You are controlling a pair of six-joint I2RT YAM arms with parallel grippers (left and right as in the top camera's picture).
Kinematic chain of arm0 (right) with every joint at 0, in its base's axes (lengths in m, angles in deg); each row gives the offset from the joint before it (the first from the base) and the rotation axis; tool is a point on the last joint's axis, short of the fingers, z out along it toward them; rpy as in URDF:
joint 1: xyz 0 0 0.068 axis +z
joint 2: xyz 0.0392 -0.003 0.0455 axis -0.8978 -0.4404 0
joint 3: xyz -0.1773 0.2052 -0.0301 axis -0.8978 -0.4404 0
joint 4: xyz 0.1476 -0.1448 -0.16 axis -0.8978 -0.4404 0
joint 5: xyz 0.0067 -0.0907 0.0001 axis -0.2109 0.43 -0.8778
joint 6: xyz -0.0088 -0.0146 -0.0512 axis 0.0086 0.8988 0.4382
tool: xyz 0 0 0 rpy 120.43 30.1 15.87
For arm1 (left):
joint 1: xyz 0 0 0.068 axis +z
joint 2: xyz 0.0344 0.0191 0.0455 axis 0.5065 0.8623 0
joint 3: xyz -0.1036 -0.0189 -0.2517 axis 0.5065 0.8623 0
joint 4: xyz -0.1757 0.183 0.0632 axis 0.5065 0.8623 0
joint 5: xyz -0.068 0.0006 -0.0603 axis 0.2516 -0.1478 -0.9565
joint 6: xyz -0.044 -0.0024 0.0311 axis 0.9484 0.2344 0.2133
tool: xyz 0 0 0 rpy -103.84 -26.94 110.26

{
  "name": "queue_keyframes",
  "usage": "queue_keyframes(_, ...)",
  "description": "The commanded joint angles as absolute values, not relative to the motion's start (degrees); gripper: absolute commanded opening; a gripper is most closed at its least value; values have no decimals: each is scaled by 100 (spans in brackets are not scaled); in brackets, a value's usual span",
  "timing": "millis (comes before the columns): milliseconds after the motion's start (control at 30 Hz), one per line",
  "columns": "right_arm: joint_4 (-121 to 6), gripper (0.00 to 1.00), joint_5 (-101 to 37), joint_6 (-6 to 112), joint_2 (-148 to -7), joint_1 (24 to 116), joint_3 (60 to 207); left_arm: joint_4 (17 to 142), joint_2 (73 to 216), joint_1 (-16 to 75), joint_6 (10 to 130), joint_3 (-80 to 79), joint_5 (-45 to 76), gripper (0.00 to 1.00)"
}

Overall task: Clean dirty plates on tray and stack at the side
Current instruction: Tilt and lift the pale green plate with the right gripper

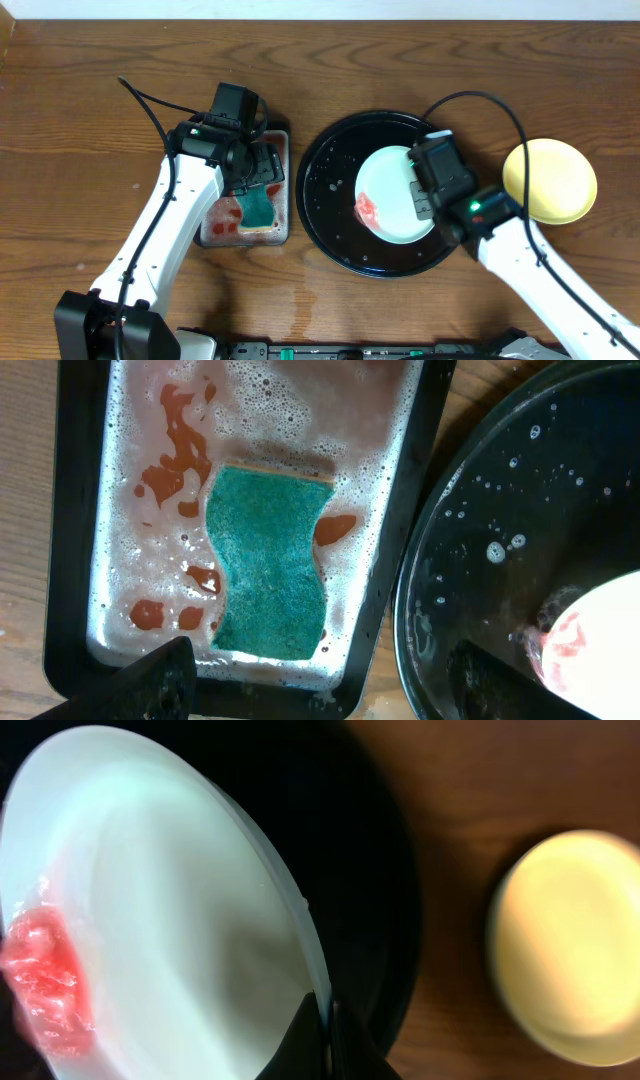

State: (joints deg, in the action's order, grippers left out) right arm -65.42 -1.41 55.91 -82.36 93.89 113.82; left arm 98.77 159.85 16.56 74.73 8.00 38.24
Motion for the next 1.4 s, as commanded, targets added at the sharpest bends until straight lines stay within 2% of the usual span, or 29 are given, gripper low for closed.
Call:
queue_keyframes(0,-6526,1,1545,5370,-7989,10001,11400,9887,15976,1687,7464,743,3809,81)
queue_keyframes(367,-6631,1,3739,5376,-7949,11636,11400,9887,15976,1687,7464,743,3807,81)
queue_keyframes(767,-7143,1,4650,5376,-7949,13046,11400,9887,15976,1687,7464,743,3807,81)
queue_keyframes(933,-7149,1,5063,5400,-7949,13223,11400,9887,15976,1687,7464,743,3809,81)
queue_keyframes(1367,-7149,1,5072,5394,-7952,13219,11400,9887,15976,1687,7464,743,3807,81)
